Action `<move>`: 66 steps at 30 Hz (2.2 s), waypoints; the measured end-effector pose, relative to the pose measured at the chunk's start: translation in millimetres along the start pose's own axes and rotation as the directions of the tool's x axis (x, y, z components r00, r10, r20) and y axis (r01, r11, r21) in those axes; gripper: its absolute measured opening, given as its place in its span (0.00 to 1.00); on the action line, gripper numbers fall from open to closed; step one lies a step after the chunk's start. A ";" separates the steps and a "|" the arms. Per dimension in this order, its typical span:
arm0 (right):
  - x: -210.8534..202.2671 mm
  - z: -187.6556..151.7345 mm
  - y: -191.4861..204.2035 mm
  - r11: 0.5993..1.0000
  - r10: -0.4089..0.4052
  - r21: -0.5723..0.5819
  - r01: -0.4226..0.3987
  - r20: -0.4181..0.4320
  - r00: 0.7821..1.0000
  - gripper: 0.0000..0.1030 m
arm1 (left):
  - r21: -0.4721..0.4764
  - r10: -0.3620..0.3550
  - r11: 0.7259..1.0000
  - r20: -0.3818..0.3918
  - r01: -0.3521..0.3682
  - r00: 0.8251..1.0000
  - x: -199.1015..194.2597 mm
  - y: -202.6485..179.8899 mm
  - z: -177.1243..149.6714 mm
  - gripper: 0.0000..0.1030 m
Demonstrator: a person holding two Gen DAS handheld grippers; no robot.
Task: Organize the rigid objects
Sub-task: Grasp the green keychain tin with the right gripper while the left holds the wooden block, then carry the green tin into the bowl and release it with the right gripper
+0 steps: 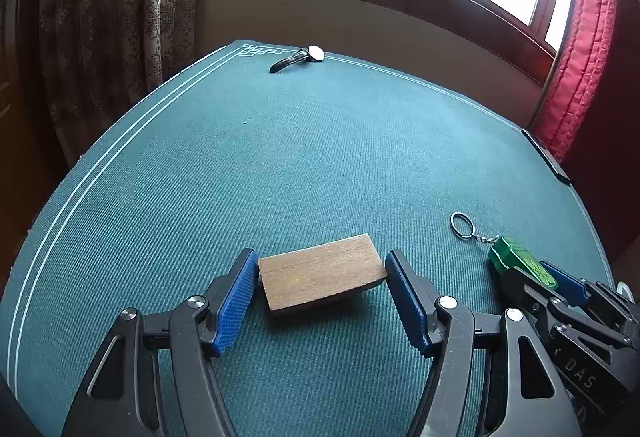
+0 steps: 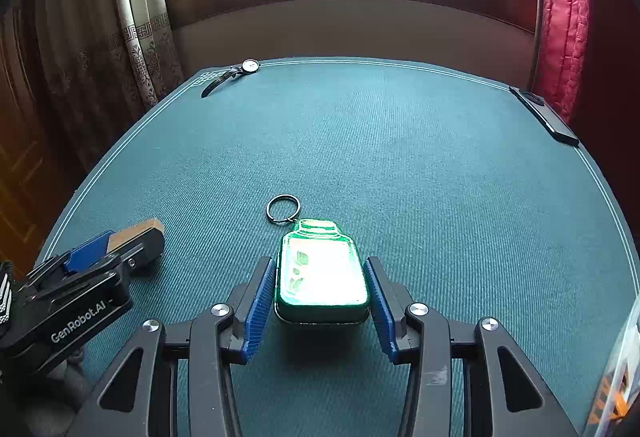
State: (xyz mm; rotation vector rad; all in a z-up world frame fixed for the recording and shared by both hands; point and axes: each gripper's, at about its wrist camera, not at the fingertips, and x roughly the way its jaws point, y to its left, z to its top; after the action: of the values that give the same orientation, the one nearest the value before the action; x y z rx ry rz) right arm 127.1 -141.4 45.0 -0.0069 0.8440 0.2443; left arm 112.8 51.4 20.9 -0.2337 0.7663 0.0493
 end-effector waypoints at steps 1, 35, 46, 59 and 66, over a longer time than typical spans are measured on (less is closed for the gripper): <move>-4.1 -2.2 -1.3 1.000 0.001 0.005 -0.001 0.003 1.000 0.46 | 0.006 -0.005 1.000 0.004 0.005 1.000 -1.3 -2.1 -0.8 0.64; -128.1 -64.5 -99.2 0.975 -0.090 0.214 0.062 0.122 0.988 0.45 | 0.166 -0.115 0.979 -0.036 0.119 0.993 -33.0 -68.9 -47.6 0.64; -163.9 -84.3 -163.0 0.927 -0.216 0.341 0.155 0.147 0.965 0.45 | 0.210 -0.149 0.965 -0.060 0.158 0.987 -39.5 -95.9 -61.8 0.64; -185.0 -102.9 -226.2 0.854 -0.323 0.470 0.223 0.142 0.936 0.45 | 0.259 -0.201 0.941 -0.093 0.219 0.975 -50.3 -137.7 -76.5 0.64; -174.1 -113.1 -251.2 0.836 -0.289 0.516 0.188 0.122 0.949 0.53 | 0.296 -0.221 0.925 -0.096 0.240 0.971 -59.7 -161.6 -78.6 0.64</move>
State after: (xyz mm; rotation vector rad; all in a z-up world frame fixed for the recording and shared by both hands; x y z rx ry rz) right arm -13.1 -434.0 75.8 0.3921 0.6803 -0.2175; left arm 37.2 -121.3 38.5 -0.0282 0.7918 -0.3003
